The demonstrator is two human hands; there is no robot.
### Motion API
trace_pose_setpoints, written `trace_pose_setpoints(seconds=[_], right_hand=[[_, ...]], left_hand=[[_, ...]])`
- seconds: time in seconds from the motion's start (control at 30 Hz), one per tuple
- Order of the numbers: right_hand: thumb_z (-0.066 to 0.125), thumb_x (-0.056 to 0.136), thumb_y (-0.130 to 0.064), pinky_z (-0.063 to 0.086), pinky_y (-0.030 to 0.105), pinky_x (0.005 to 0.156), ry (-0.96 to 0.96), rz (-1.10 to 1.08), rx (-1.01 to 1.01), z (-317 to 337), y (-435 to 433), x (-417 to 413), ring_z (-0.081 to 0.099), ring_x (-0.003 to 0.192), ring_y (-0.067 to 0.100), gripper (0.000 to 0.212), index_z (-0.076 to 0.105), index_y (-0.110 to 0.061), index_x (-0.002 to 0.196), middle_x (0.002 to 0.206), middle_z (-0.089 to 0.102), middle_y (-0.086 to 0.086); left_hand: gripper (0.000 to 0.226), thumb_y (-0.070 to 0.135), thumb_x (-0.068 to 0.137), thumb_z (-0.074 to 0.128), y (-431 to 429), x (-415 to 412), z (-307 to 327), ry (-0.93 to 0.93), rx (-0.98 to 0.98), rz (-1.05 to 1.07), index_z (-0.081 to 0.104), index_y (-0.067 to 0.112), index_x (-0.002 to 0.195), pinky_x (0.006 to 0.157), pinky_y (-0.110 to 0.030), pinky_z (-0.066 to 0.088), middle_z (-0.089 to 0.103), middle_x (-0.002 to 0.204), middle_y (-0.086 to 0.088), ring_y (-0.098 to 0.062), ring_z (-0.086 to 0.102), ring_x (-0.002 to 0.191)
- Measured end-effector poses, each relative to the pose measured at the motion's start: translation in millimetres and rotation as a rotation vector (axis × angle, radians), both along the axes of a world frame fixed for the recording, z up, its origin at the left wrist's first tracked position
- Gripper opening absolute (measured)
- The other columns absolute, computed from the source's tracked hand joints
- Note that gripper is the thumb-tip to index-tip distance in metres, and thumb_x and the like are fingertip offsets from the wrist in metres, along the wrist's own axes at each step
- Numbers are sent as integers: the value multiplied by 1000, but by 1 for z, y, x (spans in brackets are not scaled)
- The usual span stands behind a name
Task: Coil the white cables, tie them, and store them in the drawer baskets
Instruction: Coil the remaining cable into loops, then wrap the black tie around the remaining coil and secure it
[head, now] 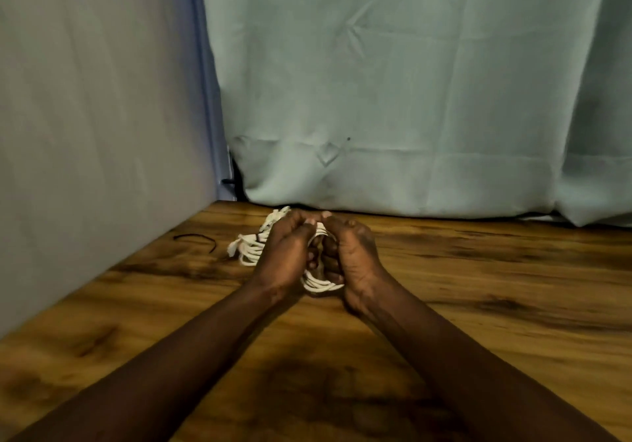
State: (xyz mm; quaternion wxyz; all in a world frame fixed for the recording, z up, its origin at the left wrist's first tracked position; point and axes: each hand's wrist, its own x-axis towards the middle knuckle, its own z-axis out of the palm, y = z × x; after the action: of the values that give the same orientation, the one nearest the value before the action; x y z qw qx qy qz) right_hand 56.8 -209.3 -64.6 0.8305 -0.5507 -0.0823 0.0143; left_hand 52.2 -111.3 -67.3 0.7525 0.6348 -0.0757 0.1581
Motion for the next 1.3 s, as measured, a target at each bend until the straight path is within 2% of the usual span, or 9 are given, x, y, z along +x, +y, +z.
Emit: trace_pose_setpoints(seconds=[0.13,0.23,0.33,0.47,0.77,0.9,0.97,1.17,1.3], right_hand=[[58,104,-21,26,11,29,13,104,0,-11,21,-13,41,26,3,24,53,-18,80,40,47,-7],[60,102,-22,20,10,32,-2,192,-41,-15,25,-17,30,27,1,28,50,-21,76,43,38,-9],[61,102,-25,19,11,34,-10,273,-79,-19,26,-19,24,31,3,25,52,-23,79,49,34,-7],[62,101,-27,17,12,36,-6,336,-131,-20,25,-19,19,35,5,21,53,-22,83,49,34,-8],[62,99,-26,20,12,36,-2,280,-69,-16,19,-12,22,32,3,18,55,-21,83,45,37,-9],[59,101,-24,24,12,32,-2,252,-90,-14,20,-18,32,28,1,15,55,-19,87,41,45,-9],[58,102,-24,24,12,32,2,236,-83,-14,21,-19,31,28,1,16,54,-20,86,40,45,-9],[46,107,-22,25,12,28,62,72,19,-9,19,-17,38,25,1,12,53,-18,98,37,45,-8],[43,107,-19,28,16,34,24,-123,-5,-14,17,-4,39,33,4,15,57,-16,102,52,46,-4]], left_hand=[[12,10,104,53,47,-18,2,-22,127,92,65,11,101,65,-29,54,71,86,-9,-17,66,71],[22,11,106,49,104,-12,14,-58,337,334,69,10,98,61,-29,52,71,91,-8,-19,64,75],[22,0,99,57,164,8,14,-87,837,538,73,14,103,74,-29,58,74,99,-1,-14,68,85],[37,7,87,73,198,34,2,43,1363,491,71,14,124,95,-37,54,68,126,-8,-24,66,108],[11,22,94,70,211,71,-21,11,1463,541,76,20,104,82,-33,55,75,103,-3,-21,68,94],[28,44,103,52,206,65,-23,44,1708,620,64,21,112,88,-43,52,65,109,-5,-25,60,102],[29,47,103,47,202,55,-21,16,1603,648,58,21,111,89,-46,50,64,106,-5,-26,59,97],[8,14,101,60,138,-13,14,-306,750,439,67,19,101,73,-35,54,70,90,3,-16,67,86],[11,10,95,69,92,-70,8,-153,688,192,74,20,97,71,-33,56,72,80,-1,-18,69,79]])
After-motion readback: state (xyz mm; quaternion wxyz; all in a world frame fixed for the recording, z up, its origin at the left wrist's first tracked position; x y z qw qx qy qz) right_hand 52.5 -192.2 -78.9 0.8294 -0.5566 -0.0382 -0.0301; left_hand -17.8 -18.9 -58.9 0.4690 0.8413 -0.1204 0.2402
